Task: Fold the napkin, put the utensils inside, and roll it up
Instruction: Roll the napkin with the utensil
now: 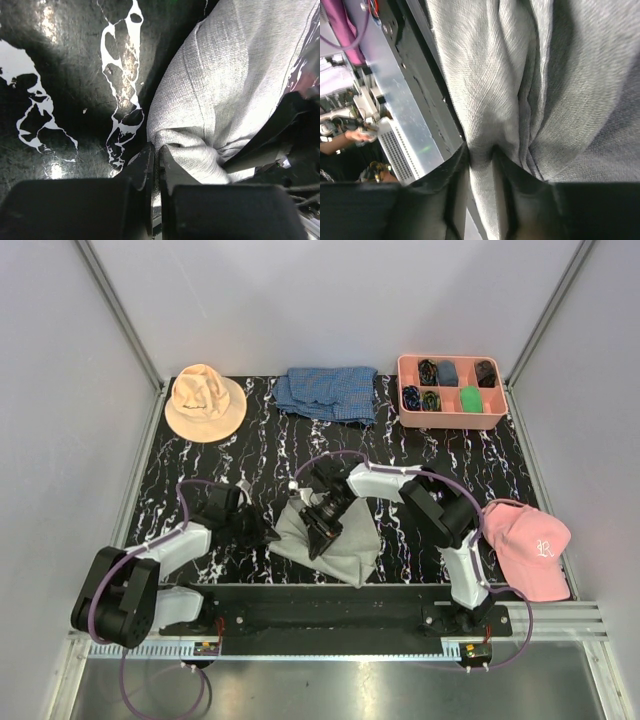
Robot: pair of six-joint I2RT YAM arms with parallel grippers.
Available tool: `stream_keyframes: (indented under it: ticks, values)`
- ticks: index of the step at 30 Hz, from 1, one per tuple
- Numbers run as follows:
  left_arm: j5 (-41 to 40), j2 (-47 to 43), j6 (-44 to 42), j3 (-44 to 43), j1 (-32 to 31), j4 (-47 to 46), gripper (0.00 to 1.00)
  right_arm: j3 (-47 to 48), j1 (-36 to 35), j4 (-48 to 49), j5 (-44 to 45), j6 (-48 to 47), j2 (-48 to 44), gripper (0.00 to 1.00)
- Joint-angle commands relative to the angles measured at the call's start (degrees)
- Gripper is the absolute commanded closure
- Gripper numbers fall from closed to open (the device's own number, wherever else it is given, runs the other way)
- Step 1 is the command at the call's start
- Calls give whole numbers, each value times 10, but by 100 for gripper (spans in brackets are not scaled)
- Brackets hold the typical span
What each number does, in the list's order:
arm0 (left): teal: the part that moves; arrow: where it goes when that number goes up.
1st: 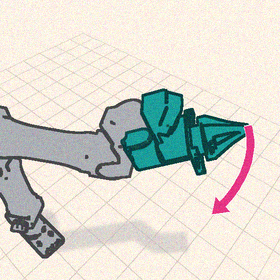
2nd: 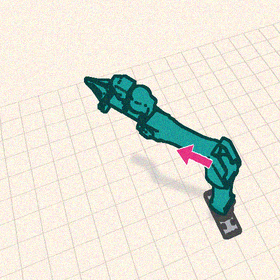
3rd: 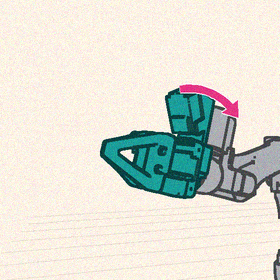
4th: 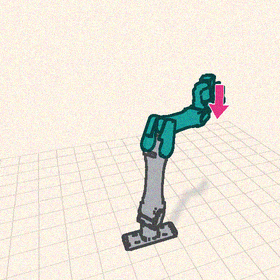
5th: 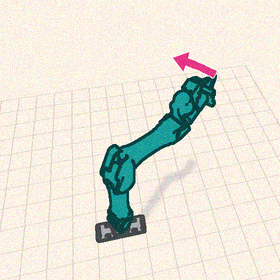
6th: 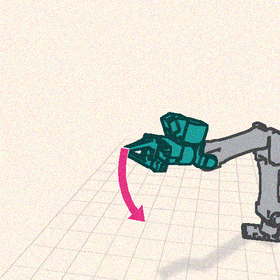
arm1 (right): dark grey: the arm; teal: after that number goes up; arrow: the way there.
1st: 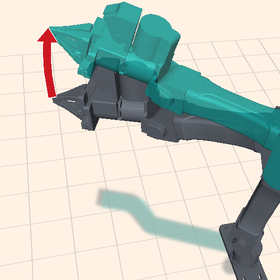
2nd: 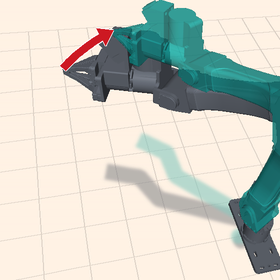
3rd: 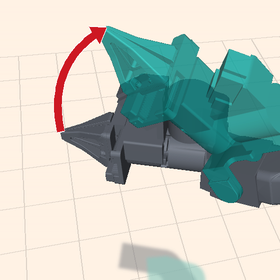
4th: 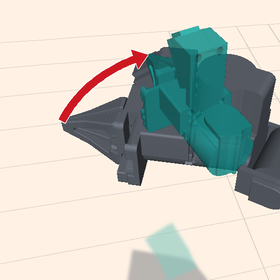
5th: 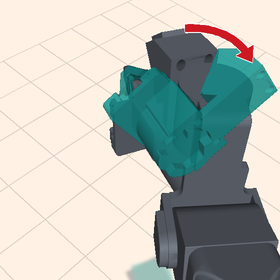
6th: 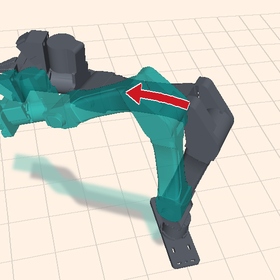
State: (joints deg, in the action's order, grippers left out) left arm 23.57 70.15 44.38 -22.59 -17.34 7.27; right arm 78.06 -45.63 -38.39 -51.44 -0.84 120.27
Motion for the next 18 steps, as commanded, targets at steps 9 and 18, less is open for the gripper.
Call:
stream_keyframes:
  ticks: [9, 18]
  values:
    - [-22, 26, -28, -73, -2, 86, 100, -87, -39, 118, 290, 59, -239, 29]
    - [-18, 40, -30, -84, -2, 99, 100, -203, -135, 253, 458, 64, -265, 26]
